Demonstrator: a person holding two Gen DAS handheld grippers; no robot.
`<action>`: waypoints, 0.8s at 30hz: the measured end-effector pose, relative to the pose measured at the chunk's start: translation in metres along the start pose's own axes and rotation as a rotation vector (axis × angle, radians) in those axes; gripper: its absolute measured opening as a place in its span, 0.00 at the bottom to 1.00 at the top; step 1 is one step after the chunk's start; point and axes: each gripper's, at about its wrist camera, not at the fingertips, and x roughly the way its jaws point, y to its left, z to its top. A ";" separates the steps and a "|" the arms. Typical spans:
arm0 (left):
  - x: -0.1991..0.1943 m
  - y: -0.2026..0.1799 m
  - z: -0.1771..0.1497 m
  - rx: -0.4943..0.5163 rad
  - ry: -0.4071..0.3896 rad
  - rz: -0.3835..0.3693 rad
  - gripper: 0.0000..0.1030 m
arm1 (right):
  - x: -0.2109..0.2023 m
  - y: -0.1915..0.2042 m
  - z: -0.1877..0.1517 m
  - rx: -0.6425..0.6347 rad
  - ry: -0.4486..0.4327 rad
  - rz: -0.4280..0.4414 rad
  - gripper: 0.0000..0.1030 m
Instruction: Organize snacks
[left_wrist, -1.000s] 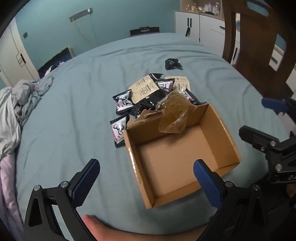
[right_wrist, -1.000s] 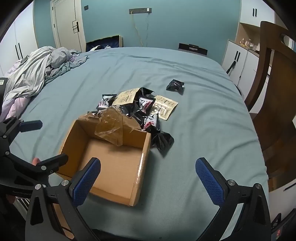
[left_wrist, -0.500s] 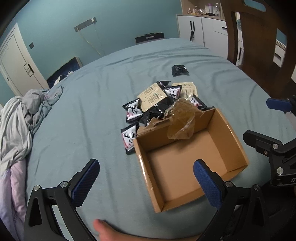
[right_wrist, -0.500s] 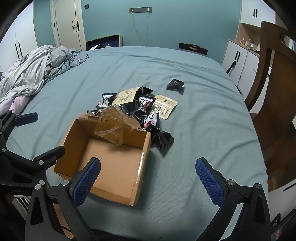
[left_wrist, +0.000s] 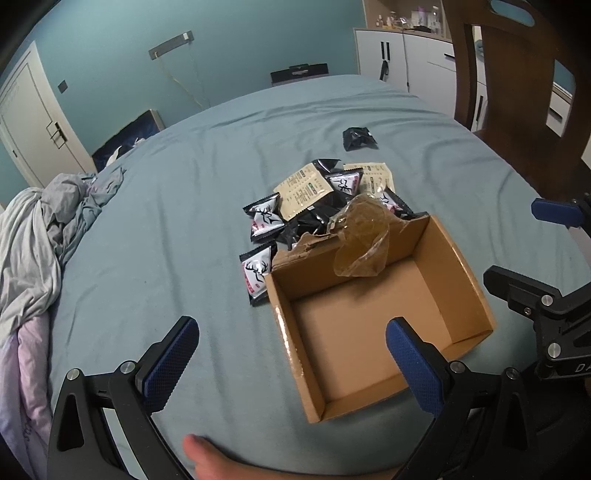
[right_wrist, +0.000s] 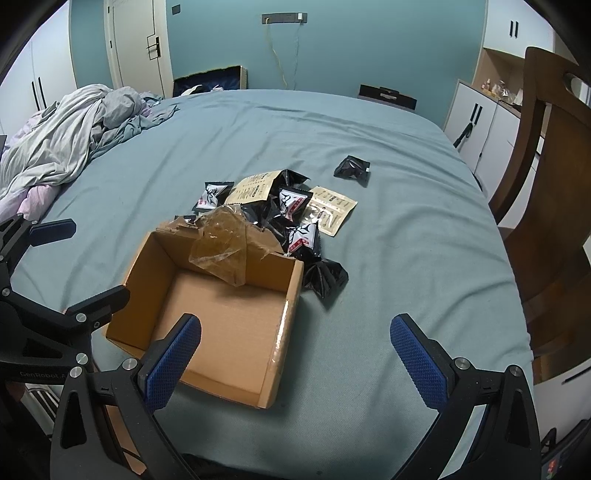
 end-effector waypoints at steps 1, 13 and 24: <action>0.000 -0.001 0.000 0.001 0.000 0.000 1.00 | 0.000 0.000 0.000 0.000 0.000 0.000 1.00; 0.001 0.000 0.000 -0.001 0.009 0.002 1.00 | 0.000 0.003 0.001 -0.009 0.006 -0.002 1.00; 0.002 0.000 -0.001 0.002 0.010 0.004 1.00 | 0.001 0.003 0.001 -0.014 0.009 -0.003 1.00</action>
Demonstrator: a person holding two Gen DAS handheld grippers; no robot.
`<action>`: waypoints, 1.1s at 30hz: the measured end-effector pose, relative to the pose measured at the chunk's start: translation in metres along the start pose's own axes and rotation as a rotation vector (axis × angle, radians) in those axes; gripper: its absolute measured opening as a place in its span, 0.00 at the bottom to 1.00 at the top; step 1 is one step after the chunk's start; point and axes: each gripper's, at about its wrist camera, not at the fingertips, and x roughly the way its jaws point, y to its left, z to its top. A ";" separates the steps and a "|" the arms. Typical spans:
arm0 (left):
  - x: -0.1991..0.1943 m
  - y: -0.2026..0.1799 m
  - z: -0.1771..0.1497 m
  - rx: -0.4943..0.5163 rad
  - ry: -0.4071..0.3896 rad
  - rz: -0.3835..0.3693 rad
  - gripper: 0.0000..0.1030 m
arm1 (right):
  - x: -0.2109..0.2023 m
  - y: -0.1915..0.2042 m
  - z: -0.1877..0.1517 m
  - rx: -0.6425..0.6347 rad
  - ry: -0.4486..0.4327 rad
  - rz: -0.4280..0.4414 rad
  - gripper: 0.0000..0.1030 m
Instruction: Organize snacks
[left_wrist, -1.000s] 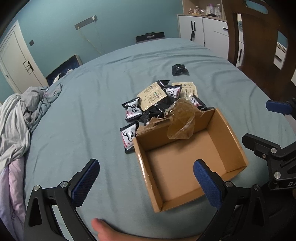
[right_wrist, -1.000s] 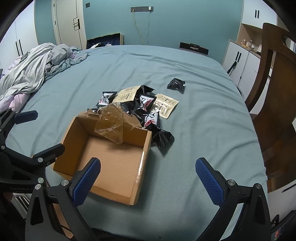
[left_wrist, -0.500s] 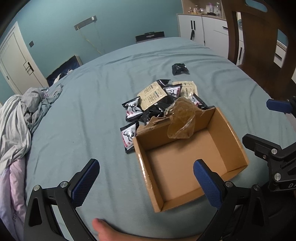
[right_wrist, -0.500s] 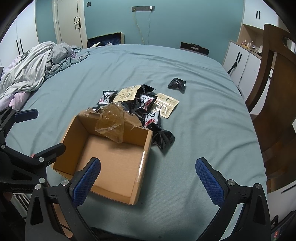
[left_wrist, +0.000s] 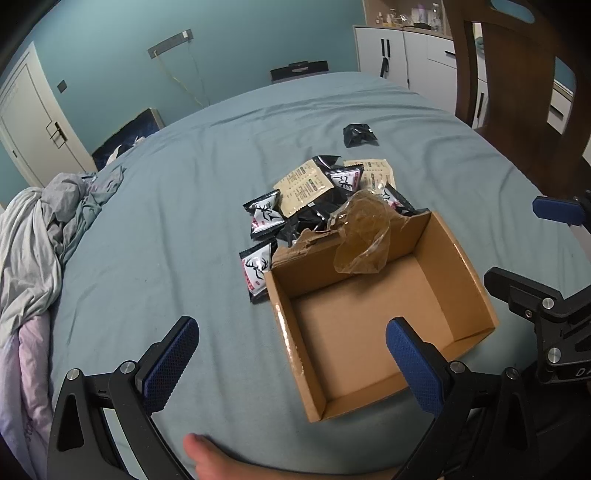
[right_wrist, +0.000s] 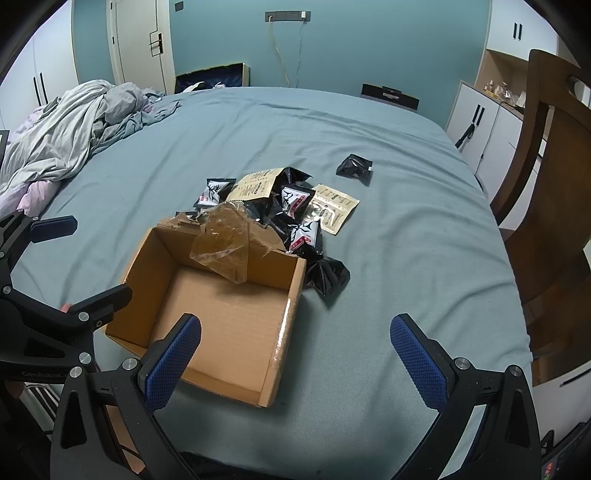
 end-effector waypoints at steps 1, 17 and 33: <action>0.000 0.000 0.000 0.000 0.000 0.000 1.00 | 0.000 0.000 0.000 -0.001 0.000 -0.001 1.00; 0.002 -0.001 -0.001 -0.003 0.005 -0.004 1.00 | 0.000 0.001 0.000 -0.002 0.001 -0.002 1.00; 0.004 0.003 -0.001 -0.016 0.020 -0.001 1.00 | 0.001 -0.009 0.003 0.034 0.002 0.029 1.00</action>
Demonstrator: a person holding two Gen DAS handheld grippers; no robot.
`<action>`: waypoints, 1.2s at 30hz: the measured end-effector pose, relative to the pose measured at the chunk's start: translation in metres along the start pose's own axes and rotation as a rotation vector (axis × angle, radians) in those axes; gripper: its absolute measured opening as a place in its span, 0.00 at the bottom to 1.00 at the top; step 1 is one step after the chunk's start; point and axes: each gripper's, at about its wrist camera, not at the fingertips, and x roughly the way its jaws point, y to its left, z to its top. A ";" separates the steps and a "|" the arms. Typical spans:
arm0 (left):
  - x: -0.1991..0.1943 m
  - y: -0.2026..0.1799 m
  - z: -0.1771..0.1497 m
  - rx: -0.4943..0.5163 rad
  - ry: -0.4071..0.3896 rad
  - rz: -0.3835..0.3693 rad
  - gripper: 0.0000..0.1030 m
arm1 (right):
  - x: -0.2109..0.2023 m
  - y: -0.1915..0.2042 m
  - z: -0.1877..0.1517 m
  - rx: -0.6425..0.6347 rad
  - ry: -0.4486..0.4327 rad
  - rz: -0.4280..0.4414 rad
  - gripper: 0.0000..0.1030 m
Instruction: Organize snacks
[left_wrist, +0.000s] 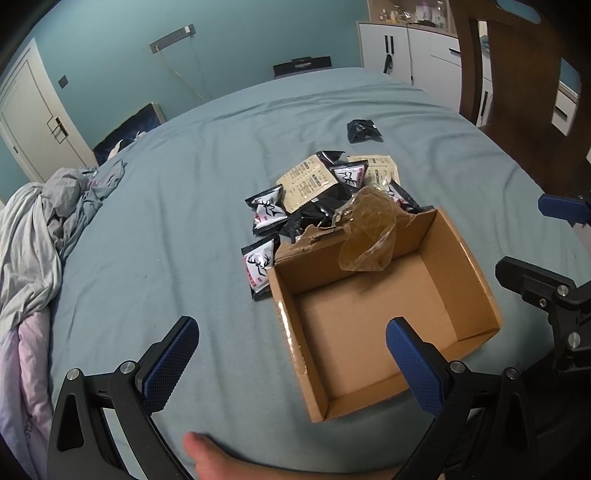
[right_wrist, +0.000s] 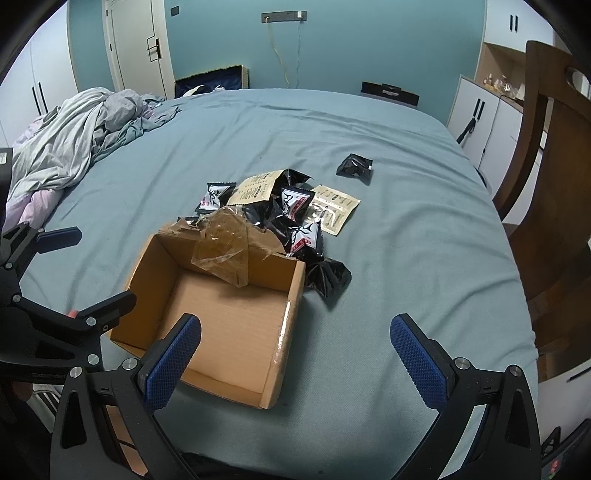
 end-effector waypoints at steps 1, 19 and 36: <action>0.001 0.001 0.001 -0.003 0.002 -0.003 1.00 | 0.000 -0.002 0.001 0.004 0.003 0.003 1.00; 0.011 0.015 0.009 -0.058 0.056 -0.093 1.00 | 0.066 -0.034 0.060 0.092 0.109 -0.028 1.00; 0.026 0.024 0.020 -0.127 0.060 -0.125 1.00 | 0.188 -0.036 0.098 0.071 0.224 0.049 0.96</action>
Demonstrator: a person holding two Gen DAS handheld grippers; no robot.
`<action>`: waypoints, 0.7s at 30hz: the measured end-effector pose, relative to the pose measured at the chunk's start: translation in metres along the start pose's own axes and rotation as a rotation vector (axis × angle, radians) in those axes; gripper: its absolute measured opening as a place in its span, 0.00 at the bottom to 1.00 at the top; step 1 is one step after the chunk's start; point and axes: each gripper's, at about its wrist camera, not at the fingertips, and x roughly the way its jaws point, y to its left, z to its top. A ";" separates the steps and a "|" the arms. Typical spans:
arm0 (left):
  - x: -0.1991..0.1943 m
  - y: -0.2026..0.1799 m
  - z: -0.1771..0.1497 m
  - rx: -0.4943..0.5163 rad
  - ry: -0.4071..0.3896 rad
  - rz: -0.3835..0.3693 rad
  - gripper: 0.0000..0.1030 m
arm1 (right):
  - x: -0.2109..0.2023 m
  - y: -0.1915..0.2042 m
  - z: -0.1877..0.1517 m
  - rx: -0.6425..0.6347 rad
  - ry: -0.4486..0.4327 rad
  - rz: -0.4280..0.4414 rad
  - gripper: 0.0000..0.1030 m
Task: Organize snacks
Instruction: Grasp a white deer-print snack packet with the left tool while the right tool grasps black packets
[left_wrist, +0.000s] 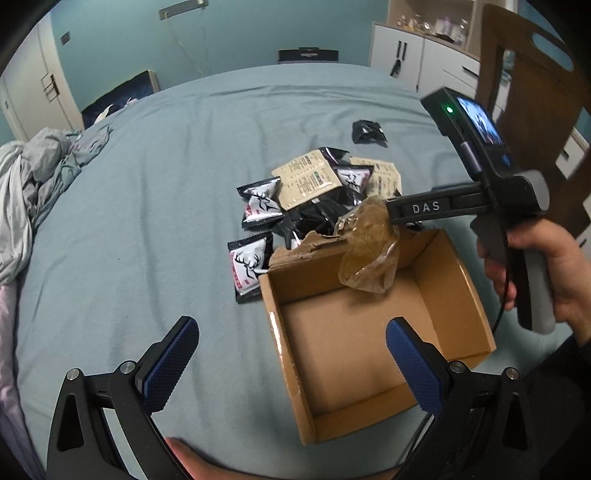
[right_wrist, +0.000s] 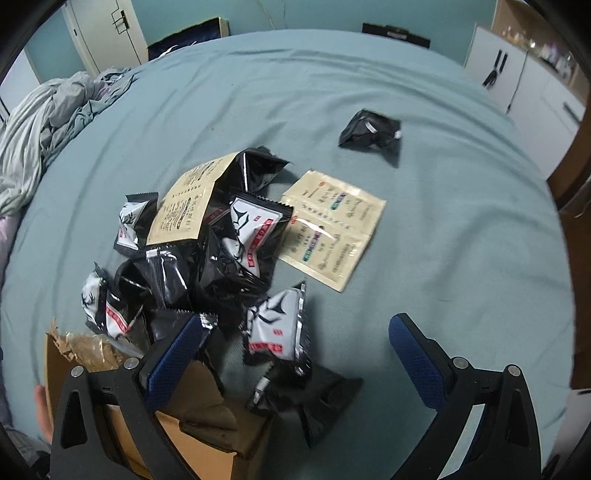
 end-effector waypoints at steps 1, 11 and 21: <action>0.002 0.002 0.001 -0.009 0.002 -0.006 1.00 | 0.004 -0.003 0.002 0.016 0.009 0.028 0.95; 0.011 0.020 0.013 -0.079 -0.020 -0.010 1.00 | 0.045 -0.036 0.014 0.163 0.134 0.249 0.45; 0.027 0.058 0.037 -0.168 -0.067 0.080 1.00 | 0.022 -0.046 0.016 0.186 0.076 0.220 0.29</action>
